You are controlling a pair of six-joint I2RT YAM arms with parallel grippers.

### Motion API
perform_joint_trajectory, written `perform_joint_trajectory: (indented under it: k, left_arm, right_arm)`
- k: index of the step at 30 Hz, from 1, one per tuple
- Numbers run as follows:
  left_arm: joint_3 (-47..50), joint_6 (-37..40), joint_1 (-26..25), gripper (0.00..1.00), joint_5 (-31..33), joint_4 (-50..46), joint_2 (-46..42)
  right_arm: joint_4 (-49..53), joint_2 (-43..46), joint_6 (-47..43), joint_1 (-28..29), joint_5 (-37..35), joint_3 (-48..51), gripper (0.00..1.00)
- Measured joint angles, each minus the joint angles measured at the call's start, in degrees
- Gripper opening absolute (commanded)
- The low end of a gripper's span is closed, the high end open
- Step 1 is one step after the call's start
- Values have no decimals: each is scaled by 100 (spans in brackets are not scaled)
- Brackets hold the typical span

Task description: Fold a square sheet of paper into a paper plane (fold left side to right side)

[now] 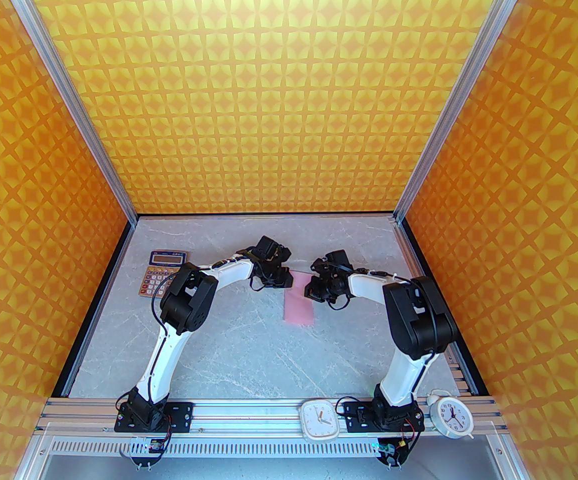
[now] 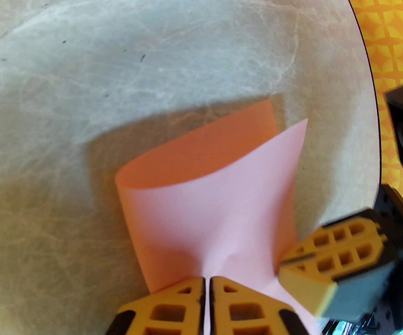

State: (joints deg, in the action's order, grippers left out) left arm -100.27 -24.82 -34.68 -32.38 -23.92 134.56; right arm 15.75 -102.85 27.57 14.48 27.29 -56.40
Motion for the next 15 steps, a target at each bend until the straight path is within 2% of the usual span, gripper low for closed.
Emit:
perform_joint_trajectory:
  k: [7, 15]
  left_arm:
    - [144, 0, 9, 11, -48, 197, -20]
    - [286, -22, 9, 11, -63, 389, -74]
  right_arm:
    - [-343, 654, 942, 514, -173, 232, 0]
    - [-732, 719, 1915, 1139, -236, 527, 0]
